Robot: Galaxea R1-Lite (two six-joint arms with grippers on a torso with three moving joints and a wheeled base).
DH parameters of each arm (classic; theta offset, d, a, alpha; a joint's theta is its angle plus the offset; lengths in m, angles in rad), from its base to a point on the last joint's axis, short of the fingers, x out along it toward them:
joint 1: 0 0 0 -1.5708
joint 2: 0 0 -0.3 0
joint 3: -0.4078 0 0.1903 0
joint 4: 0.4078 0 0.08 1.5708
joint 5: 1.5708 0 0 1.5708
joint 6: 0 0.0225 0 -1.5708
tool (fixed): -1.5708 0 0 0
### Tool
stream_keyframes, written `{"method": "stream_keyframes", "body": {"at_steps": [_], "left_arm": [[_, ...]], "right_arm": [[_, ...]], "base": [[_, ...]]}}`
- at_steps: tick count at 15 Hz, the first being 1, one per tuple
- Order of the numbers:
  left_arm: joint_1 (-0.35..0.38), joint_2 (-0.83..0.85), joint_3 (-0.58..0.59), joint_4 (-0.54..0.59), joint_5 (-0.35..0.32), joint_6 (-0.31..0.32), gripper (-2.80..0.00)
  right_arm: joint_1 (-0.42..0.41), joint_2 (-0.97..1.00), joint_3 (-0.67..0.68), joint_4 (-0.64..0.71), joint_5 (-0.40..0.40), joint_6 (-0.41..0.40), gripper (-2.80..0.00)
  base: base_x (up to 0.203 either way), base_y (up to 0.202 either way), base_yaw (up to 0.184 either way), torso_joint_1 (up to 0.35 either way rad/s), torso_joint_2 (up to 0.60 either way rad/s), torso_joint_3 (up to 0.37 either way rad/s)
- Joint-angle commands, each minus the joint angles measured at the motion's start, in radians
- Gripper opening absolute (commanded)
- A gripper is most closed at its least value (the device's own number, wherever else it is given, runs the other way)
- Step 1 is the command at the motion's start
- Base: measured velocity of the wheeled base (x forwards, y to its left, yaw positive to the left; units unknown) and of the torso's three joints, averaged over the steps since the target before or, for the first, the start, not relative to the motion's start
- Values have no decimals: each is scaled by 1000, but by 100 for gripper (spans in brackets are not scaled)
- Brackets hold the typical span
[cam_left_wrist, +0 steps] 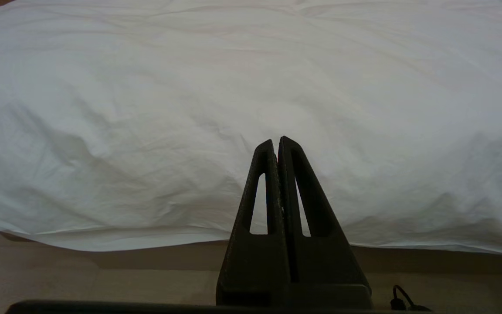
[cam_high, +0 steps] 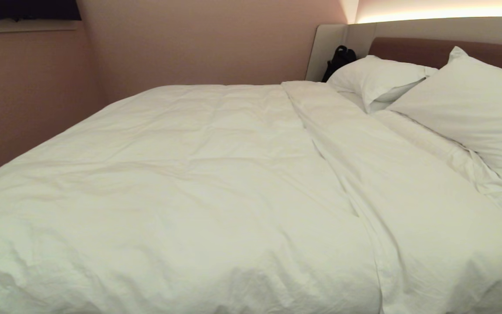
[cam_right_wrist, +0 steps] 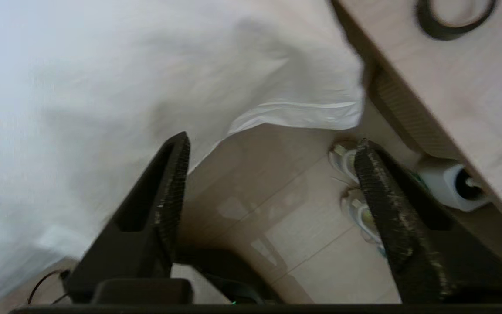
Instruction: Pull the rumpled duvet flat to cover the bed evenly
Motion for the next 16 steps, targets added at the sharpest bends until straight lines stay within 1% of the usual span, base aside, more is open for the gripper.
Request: {"method": "stream_keyframes", "body": {"at_steps": [1, 3, 4, 6, 7, 8, 9, 10, 13, 15, 16], "left_arm": [[0, 0, 0, 0, 1, -1, -280], [0, 0, 0, 0, 1, -1, -280], [0, 0, 0, 0, 1, -1, -280], [0, 0, 0, 0, 1, -1, -280], [0, 0, 0, 0, 1, -1, -280], [0, 0, 0, 0, 1, -1, -280], [0, 0, 0, 0, 1, -1, -280], [0, 0, 0, 0, 1, -1, -280], [0, 0, 0, 0, 1, -1, -280], [0, 0, 0, 0, 1, -1, -280], [0, 0, 0, 0, 1, -1, -280]], "right_arm": [[10, -63, 0, 39, 52, -1, 0], [16, -115, 0, 39, 122, -4, 0], [21, -121, 0, 39, 133, -4, 0], [72, -157, -4, 38, 142, -2, 0], [77, -161, -5, 38, 143, 0, 0], [111, -186, -5, 40, 143, 3, -280], [129, -201, -4, 41, 143, 8, -280], [169, -224, -4, 41, 142, 20, -280], [250, -292, -7, 41, 142, 61, -280], [266, -304, -10, 41, 142, 71, -280], [307, -333, -17, 41, 142, 83, -280]], "base": [[0, 0, 0, 0, 0, 0], [0, 0, 0, 0, 0, 0], [0, 0, 0, 0, 0, 0], [0, 0, 0, 0, 0, 0], [0, 0, 0, 0, 0, 0], [0, 0, 0, 0, 0, 0], [0, 0, 0, 0, 0, 0], [0, 0, 0, 0, 0, 0], [0, 0, 0, 0, 0, 0], [0, 0, 0, 0, 0, 0], [0, 0, 0, 0, 0, 0]]}}
